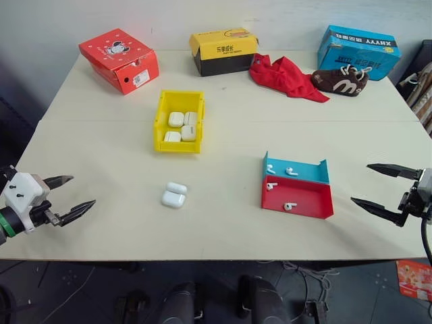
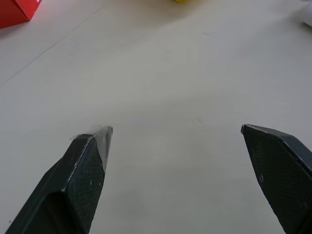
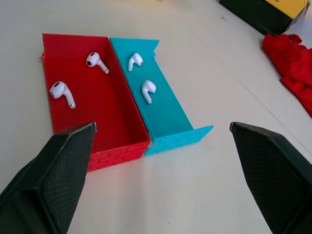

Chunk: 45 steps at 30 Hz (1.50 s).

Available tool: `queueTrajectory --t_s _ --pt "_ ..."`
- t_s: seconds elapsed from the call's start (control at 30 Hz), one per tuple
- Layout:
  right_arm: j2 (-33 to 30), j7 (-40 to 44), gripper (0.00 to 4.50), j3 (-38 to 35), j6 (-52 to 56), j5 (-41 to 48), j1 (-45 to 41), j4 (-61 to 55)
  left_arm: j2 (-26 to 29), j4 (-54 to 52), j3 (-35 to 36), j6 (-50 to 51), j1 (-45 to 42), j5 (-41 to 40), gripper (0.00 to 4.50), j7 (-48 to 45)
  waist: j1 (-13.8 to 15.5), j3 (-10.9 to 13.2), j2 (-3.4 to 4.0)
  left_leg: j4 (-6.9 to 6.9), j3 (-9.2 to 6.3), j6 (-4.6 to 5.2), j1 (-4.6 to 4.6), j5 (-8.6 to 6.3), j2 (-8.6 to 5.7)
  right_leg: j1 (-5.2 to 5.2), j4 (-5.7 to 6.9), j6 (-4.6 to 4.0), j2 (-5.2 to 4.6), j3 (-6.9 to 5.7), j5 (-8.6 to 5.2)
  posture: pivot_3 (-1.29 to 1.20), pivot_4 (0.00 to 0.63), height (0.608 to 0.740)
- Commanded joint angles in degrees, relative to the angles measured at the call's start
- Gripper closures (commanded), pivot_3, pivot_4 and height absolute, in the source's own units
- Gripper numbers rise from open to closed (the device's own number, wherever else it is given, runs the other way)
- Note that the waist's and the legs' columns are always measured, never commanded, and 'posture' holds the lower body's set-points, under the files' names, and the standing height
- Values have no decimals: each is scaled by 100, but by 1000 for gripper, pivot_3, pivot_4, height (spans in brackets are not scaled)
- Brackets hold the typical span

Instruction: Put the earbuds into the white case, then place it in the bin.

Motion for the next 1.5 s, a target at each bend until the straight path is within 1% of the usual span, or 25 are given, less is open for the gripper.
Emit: queueTrajectory --t_s 0.03,0.17,0.23,0.37,0.47,0.57,0.63,0.7,0.73,0.77,0.8,0.83,0.87,0.9,0.97,1.03,1.1,1.2,1.33,1.4,1.5 --pt "488 -335 0 -124 196 654 -120 -867 334 141 399 942 134 -279 28 40 -41 -1 -3 -1 0 -2 0 1 1 -2 4 0 1 0 0 0 150 740" --pt "1009 -105 0 -45 73 1080 145 -1737 664 465 642 1861 271 -170 28 394 -87 -2 -4 -3 -1 -3 -1 2 3 -4 30 0 4 -1 0 0 150 740" --pt "1134 -87 0 -18 51 1115 251 -1910 761 385 681 2227 379 -109 28 512 -93 -3 -7 -2 -1 1 -1 1 2 -1 30 0 3 -1 0 0 150 740" --pt "1314 256 0 158 -16 1207 429 -2084 960 -85 881 3347 766 -146 28 657 -87 -7 -16 -1 1 5 0 -2 -3 -1 31 2 -2 3 1 0 150 740" --pt "1413 422 0 276 -107 1203 394 -1976 1059 -807 1172 4184 1166 -372 28 457 -99 -11 -24 -2 0 -2 0 -5 -2 -1 31 1 -1 5 1 0 150 740" --pt "1420 423 0 262 -77 1174 319 -1869 1080 -2107 1389 5451 1151 -925 28 507 -71 -11 -26 0 -1 -28 1 -17 -2 -1 31 1 -5 7 0 0 150 740" --pt "1416 468 0 267 -104 1145 239 -1729 1081 -3028 1406 6324 986 -1311 28 699 -59 -12 -28 2 -4 -29 2 -16 -3 1 30 1 -7 8 0 0 150 740" --pt "1400 519 0 271 -106 1126 189 -1610 969 -3830 1315 7394 423 -1726 28 1144 -43 -13 -28 3 -4 -31 4 -16 -4 3 29 1 -7 13 0 0 150 740" --pt "1399 540 0 275 -114 1116 163 -1549 817 -4221 1178 7945 -51 -1906 28 1426 -42 -12 -28 2 -4 -33 6 -14 -4 4 30 0 -6 15 0 0 150 740" --pt "1397 555 0 277 -113 1114 150 -1517 508 -4520 1040 8534 -616 -2033 28 1745 -36 -12 -25 2 -4 -34 7 -13 -4 4 34 0 -5 15 0 0 150 740" --pt "1398 559 0 281 -105 1113 145 -1502 239 -4750 921 8887 -1024 -2134 28 2016 -22 -12 -19 2 -3 -35 9 -11 -4 5 37 0 -2 16 0 0 150 740" --pt "1396 567 0 291 -95 1112 146 -1492 -105 -5014 748 9072 -1347 -2245 28 2325 -9 -12 -18 1 -2 -32 12 -6 -6 10 39 0 2 17 0 0 150 740" --pt "1395 576 0 303 -90 1112 152 -1490 -393 -5273 559 9138 -1542 -2258 28 2638 17 -14 -14 2 1 -8 15 8 -6 11 45 0 6 20 0 0 150 740" --pt "1396 583 0 316 -86 1109 161 -1484 -691 -5523 339 9138 -1678 -2207 28 3036 14 -14 -15 1 5 -8 22 12 -6 14 49 1 10 24 0 0 150 740" --pt "1395 580 0 331 -85 1109 181 -1492 -1210 -5845 82 9138 -1816 -2282 28 3674 6 -13 -21 3 15 -13 30 15 -2 15 53 0 25 40 0 0 150 740" --pt "1388 564 0 324 -72 1114 193 -1503 -1567 -6026 -72 9138 -1797 -2277 28 4199 11 -13 -24 3 19 -19 33 18 4 15 52 0 39 52 0 0 150 740" --pt "1376 550 0 308 -52 1124 217 -1528 -1809 -6114 -203 9138 -1795 -2203 28 4663 32 -12 -24 3 19 -22 42 19 6 18 52 -2 43 64 -1 0 150 740" --pt "1349 555 0 264 -12 1153 336 -1596 -2519 -6145 -468 9138 -1879 -2052 28 5494 72 -13 -25 4 20 -26 61 19 7 32 37 -5 47 77 -3 0 150 740" --pt "1306 470 0 182 91 1215 587 -1851 -3104 -6309 -926 9138 -1713 -2250 28 6093 126 -14 -30 5 19 -43 67 10 6 42 34 -5 42 80 -2 0 150 740" --pt "1275 439 0 132 134 1246 699 -1957 -3295 -6286 -1145 9138 -1732 -2257 28 6308 145 -14 -30 5 20 -55 68 3 6 42 34 -5 43 80 -2 0 150 740" --pt "1260 392 0 77 185 1258 824 -2085 -3439 -6212 -1488 9138 -1768 -2157 28 6587 180 -15 -30 6 20 -55 71 3 6 43 35 -5 45 81 -2 0 150 740"
